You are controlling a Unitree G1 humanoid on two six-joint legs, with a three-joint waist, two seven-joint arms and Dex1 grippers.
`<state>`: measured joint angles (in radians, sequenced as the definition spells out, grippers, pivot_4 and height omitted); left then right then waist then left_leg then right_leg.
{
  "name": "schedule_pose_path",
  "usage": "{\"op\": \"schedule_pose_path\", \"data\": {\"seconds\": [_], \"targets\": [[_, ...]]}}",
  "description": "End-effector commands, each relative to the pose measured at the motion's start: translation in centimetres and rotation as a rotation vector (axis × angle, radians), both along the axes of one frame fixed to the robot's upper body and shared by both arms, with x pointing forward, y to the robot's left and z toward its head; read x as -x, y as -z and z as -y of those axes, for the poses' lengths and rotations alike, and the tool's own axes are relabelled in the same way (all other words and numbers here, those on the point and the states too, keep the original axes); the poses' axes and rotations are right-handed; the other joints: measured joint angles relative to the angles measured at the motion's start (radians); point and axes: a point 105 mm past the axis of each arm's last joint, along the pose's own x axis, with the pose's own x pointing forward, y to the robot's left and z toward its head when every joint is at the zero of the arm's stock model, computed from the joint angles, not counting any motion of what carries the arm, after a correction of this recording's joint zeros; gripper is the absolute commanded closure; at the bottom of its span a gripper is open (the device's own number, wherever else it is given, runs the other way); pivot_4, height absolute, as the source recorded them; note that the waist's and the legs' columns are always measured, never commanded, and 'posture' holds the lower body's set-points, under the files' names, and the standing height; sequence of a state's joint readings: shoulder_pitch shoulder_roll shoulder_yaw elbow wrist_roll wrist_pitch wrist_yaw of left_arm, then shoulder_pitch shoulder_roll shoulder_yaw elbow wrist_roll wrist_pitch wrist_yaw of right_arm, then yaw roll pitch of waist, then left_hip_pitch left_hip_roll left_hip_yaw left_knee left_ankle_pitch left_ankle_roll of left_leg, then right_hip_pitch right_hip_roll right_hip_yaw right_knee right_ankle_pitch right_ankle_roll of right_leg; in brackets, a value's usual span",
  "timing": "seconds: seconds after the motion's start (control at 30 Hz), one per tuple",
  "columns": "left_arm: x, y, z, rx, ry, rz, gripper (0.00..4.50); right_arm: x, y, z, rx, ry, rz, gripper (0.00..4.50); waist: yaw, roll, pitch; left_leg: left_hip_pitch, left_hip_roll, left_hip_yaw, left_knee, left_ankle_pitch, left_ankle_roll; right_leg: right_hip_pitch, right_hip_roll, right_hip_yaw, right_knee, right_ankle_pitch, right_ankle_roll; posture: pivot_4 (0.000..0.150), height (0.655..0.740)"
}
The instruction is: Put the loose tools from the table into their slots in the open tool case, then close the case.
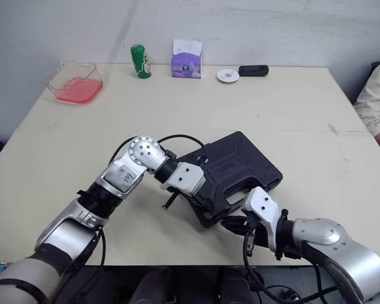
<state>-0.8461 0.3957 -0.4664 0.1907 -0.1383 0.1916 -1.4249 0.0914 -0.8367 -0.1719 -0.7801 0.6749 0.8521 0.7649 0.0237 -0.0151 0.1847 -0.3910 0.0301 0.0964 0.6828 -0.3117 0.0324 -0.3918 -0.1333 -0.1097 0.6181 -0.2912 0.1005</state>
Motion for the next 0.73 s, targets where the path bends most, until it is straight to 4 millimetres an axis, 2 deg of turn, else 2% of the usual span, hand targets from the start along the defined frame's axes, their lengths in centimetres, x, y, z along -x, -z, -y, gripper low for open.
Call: {"op": "schedule_pose_path", "data": {"seconds": [0.03, 0.17, 0.23, 0.27, 0.3, 0.47, 0.67, 0.73], "targets": [[-0.9, -3.2, -3.6, 0.156, -0.200, -0.207, 3.56, 0.7, -4.2, 2.3, 0.001, -0.011, 0.089, 3.53, -0.006, 0.000, 0.001, -0.001, 0.001, 0.001, 0.000, 0.000, 0.000, -0.001, 0.000, 0.000, 0.000, 0.000, 0.000, 0.150, 0.7244], [-0.7, -6.4, -8.2, 0.269, -0.369, -0.245, 1.66, 1.6, -7.5, 5.7, 0.014, 0.000, 0.093, 1.56, -0.003, 0.000, 0.005, -0.003, 0.003, -0.002, -0.002, 0.002, -0.003, -0.004, 0.002, -0.002, 0.001, -0.001, -0.002, 0.150, 0.7244], [0.9, -7.9, -11.9, 0.286, -0.440, -0.299, 0.81, 1.7, -8.8, 7.8, 0.042, 0.036, 0.091, 0.59, -0.006, 0.001, 0.006, -0.003, 0.002, -0.002, -0.003, 0.002, -0.004, -0.003, 0.002, -0.002, 0.000, -0.001, -0.002, 0.150, 0.7244], [1.6, -8.5, -13.1, 0.289, -0.466, -0.319, 0.29, 1.8, -9.2, 8.6, 0.056, 0.050, 0.089, 0.08, -0.009, 0.001, 0.007, -0.003, 0.002, 0.000, -0.003, 0.002, -0.003, -0.003, 0.002, -0.001, 0.000, -0.001, -0.002, 0.150, 0.7244], [2.3, -8.9, -14.2, 0.292, -0.497, -0.337, 0.01, 1.8, -9.5, 9.5, 0.072, 0.067, 0.090, 0.00, -0.009, 0.000, 0.007, -0.002, 0.002, 0.000, -0.003, 0.002, -0.003, -0.002, 0.002, -0.001, -0.001, -0.001, -0.002, 0.150, 0.7244], [4.3, -9.4, -20.4, 0.257, -0.747, -0.312, 0.01, 1.3, -10.6, 13.2, 0.144, 0.144, 0.132, 0.00, -0.003, 0.002, 0.009, -0.001, 0.001, 0.000, -0.003, -0.001, -0.003, -0.002, 0.000, 0.000, -0.004, -0.001, -0.001, 0.150, 0.7244], [5.2, -10.4, -24.3, 0.307, -0.943, -0.241, 0.01, 0.6, -11.0, 15.3, 0.166, 0.182, 0.161, 0.00, 0.001, 0.005, 0.011, -0.002, 0.001, -0.002, -0.007, -0.004, -0.011, -0.002, -0.007, -0.002, -0.007, -0.001, -0.002, 0.150, 0.7244], [5.4, -10.6, -24.8, 0.336, -0.968, -0.221, 0.01, 0.3, -11.1, 15.4, 0.164, 0.177, 0.172, 0.00, -0.001, 0.005, 0.011, -0.002, 0.001, -0.001, -0.011, -0.003, -0.012, -0.003, -0.007, -0.001, -0.008, -0.001, -0.002, 0.150, 0.7244]]}}
